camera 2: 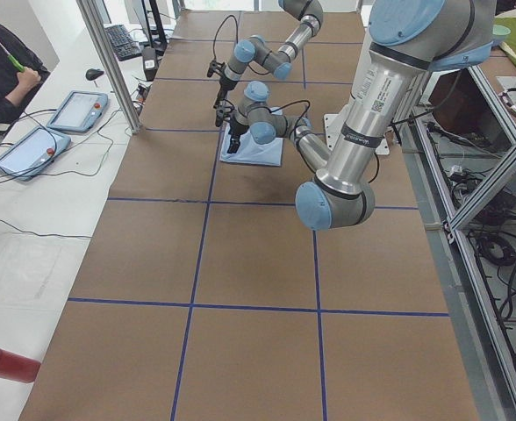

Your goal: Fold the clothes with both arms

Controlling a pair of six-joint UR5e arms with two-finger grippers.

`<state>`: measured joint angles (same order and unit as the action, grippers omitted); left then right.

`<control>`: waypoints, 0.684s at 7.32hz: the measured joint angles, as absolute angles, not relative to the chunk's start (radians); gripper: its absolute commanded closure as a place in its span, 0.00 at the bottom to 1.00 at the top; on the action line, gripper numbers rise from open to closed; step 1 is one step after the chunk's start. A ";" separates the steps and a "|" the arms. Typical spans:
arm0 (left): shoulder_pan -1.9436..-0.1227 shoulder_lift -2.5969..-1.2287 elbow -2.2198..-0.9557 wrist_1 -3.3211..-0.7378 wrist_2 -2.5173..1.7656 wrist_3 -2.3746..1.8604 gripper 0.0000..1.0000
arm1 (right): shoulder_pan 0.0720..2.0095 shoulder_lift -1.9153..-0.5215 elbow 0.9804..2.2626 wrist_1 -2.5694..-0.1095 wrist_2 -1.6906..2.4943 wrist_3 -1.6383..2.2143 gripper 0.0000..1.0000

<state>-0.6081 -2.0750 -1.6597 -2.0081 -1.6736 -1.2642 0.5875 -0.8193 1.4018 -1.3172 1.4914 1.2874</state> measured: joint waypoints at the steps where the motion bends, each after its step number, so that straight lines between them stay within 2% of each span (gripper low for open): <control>1: -0.608 -2.072 -1.660 -2.013 -1.674 -1.264 0.00 | 0.560 -0.818 1.424 -1.329 1.479 1.323 0.40; 2: -0.608 -2.070 -1.660 -2.017 -1.674 -1.263 0.00 | 0.532 -0.818 1.435 -1.350 1.449 1.350 0.54; 5: -0.607 -2.068 -1.660 -2.023 -1.674 -1.266 0.00 | 0.460 -0.821 1.440 -1.420 1.352 1.371 0.50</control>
<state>-0.6075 -2.0680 -1.6598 -2.0227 -1.6736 -1.2663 0.4603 -0.8206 1.4400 -1.4204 1.3523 1.3706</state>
